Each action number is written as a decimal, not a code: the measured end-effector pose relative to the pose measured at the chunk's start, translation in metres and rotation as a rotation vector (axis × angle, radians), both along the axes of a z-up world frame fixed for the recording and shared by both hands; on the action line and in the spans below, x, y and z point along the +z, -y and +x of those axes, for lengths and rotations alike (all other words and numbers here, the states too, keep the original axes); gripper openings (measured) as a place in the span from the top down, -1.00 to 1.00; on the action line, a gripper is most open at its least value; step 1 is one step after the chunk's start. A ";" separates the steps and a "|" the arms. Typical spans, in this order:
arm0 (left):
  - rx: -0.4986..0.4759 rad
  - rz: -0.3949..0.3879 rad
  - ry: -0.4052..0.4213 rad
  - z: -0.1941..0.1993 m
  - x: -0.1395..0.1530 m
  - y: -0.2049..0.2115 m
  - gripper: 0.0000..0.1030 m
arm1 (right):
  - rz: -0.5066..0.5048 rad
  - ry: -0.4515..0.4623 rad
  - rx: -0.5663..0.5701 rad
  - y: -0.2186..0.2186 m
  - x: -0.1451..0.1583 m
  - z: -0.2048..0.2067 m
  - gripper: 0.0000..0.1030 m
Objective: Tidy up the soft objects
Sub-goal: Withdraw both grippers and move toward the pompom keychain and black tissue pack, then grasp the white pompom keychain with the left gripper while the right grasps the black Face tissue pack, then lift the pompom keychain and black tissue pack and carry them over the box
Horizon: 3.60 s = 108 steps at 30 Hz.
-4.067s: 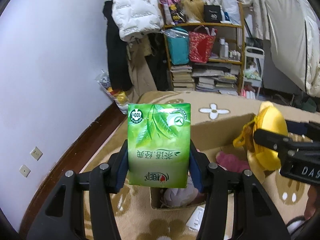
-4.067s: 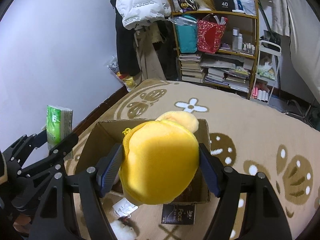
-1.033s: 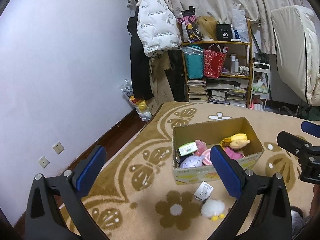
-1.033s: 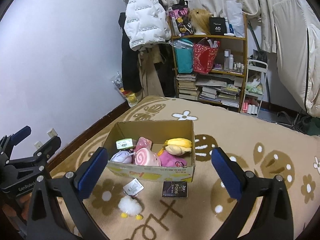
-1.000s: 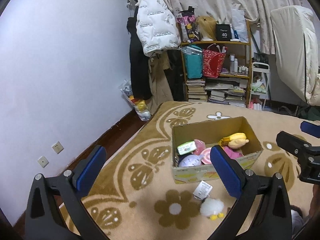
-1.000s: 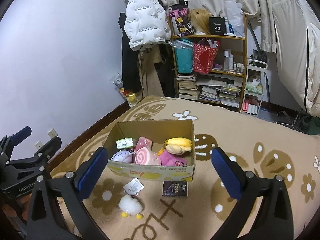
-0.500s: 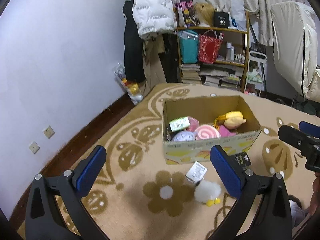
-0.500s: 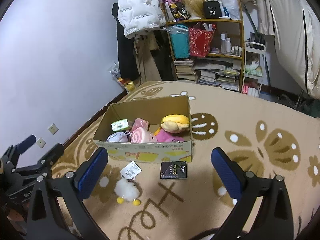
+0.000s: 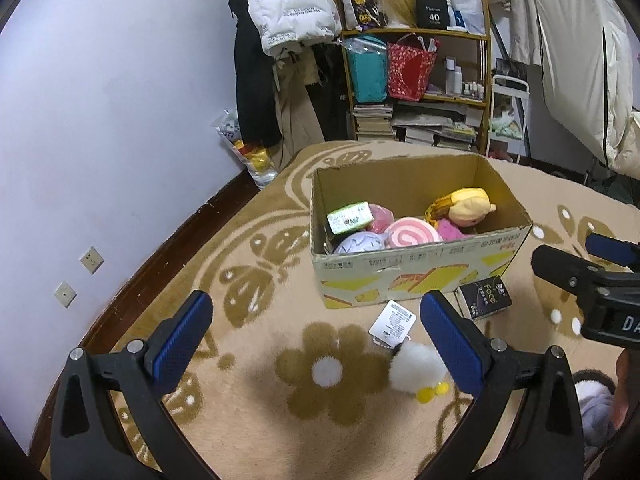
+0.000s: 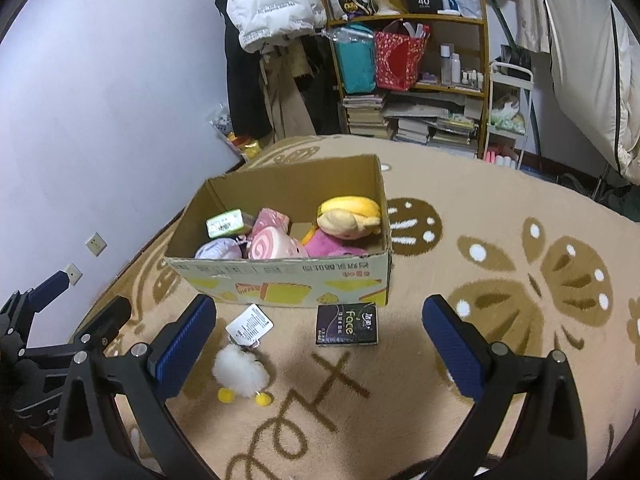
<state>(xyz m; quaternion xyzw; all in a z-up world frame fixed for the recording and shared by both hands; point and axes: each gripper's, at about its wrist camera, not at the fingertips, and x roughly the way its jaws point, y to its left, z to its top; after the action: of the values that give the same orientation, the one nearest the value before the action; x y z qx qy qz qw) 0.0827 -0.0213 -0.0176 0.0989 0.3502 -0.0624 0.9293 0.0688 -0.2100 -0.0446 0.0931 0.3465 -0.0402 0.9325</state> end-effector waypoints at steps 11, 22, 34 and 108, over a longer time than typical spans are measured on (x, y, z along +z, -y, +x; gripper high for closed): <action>-0.021 0.009 -0.094 0.027 -0.034 0.013 -0.99 | 0.075 -0.096 -0.024 0.010 -0.036 0.031 -1.00; -0.061 0.014 -0.209 0.042 -0.067 0.024 -0.99 | 0.123 -0.183 -0.056 0.024 -0.070 0.062 -1.00; -0.095 0.022 -0.325 0.050 -0.095 0.038 -0.99 | 0.116 -0.270 -0.075 0.031 -0.098 0.076 -0.82; -0.101 -0.010 -0.150 0.010 -0.039 0.016 0.98 | 0.017 -0.176 -0.021 -0.003 -0.040 0.011 -0.32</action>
<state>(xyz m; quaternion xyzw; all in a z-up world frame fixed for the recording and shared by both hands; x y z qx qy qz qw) 0.0925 -0.0368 -0.0568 0.1069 0.4131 -0.1184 0.8966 0.0797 -0.2072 -0.0847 0.1008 0.4265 -0.0552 0.8972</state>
